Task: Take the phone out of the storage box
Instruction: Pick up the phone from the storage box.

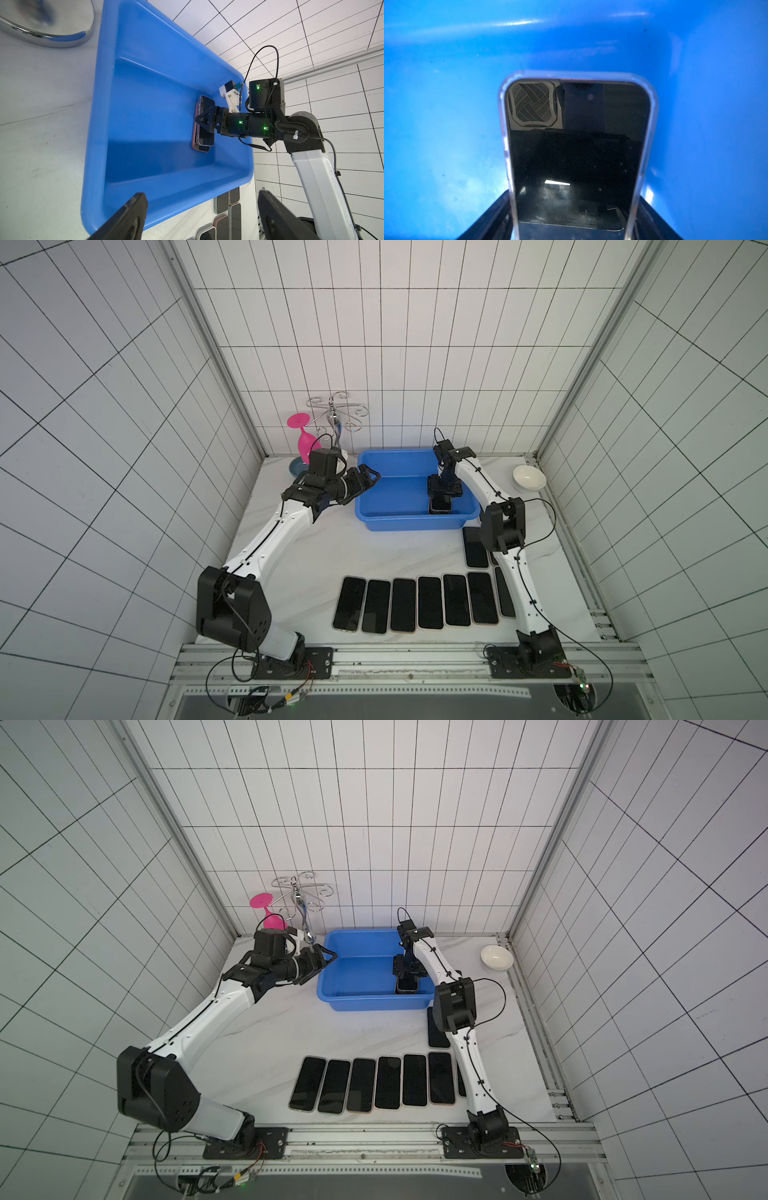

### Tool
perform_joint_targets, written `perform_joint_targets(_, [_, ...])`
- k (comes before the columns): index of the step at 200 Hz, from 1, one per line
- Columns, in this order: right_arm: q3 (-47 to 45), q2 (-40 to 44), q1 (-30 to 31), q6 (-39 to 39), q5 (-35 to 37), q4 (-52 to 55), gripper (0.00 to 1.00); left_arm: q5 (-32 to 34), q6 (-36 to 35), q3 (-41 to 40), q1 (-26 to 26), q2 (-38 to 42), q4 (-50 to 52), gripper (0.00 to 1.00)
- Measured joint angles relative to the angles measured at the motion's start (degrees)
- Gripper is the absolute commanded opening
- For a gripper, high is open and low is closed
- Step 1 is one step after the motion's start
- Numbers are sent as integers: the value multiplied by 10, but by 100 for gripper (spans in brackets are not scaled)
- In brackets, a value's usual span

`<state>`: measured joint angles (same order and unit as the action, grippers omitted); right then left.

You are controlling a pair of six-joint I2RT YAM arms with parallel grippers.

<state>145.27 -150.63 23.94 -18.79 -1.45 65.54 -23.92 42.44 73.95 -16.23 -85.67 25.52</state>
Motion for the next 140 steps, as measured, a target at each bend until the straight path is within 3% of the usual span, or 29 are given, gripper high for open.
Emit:
perform_joint_targets(63, [0, 69, -6, -10, -3, 2, 39, -7, 8, 12, 0, -10, -5, 87])
perform_joint_targets(110, [-19, 163, -7, -12, -23, 6, 36, -59, 67, 117, 0, -95, -57, 87])
perform_joint_targets(140, [-18, 162, -9, -11, -36, 17, 32, -87, 99, 180, -3, -147, -86, 89])
